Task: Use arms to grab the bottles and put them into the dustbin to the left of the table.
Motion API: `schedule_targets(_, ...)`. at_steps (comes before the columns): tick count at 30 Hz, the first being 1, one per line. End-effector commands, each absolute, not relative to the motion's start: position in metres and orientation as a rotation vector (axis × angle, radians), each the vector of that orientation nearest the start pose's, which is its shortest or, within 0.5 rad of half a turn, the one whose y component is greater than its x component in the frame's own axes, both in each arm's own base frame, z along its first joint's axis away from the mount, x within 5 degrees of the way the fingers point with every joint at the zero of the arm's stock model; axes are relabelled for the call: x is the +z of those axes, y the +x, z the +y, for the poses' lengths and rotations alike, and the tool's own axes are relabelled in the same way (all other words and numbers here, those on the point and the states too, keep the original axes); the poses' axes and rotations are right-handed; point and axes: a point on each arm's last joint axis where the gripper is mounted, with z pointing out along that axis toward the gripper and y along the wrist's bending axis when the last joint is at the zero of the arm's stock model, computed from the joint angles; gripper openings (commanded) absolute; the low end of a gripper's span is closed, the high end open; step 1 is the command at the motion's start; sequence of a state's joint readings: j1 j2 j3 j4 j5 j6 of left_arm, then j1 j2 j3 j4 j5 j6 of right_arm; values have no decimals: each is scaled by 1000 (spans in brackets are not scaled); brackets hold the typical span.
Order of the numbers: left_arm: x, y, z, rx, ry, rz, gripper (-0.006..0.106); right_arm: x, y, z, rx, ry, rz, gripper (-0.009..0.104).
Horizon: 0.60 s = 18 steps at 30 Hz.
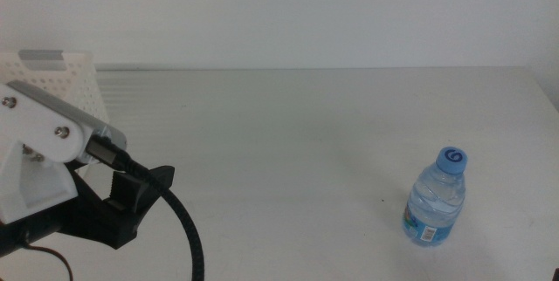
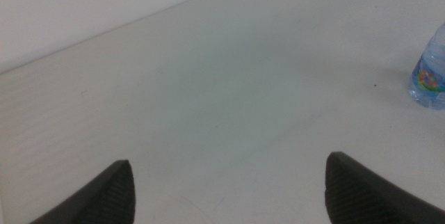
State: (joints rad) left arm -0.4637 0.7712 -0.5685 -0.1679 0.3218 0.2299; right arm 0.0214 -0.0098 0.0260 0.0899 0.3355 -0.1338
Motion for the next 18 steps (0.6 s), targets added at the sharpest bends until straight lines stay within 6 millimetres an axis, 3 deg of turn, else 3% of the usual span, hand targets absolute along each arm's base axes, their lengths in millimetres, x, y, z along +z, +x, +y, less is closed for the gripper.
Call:
schedule_targets(1,321,141,-76,-333,511,1834,90,201,53,3,-16,-85,1705,96)
schedule_targets(10,321,141,-76,-333,511,1834,90,268,68,3,-26,-95,1716,96)
schedule_targets(18,321,141,-76,-333,511,1834,90,300,106,3,-29,-78,1704,96)
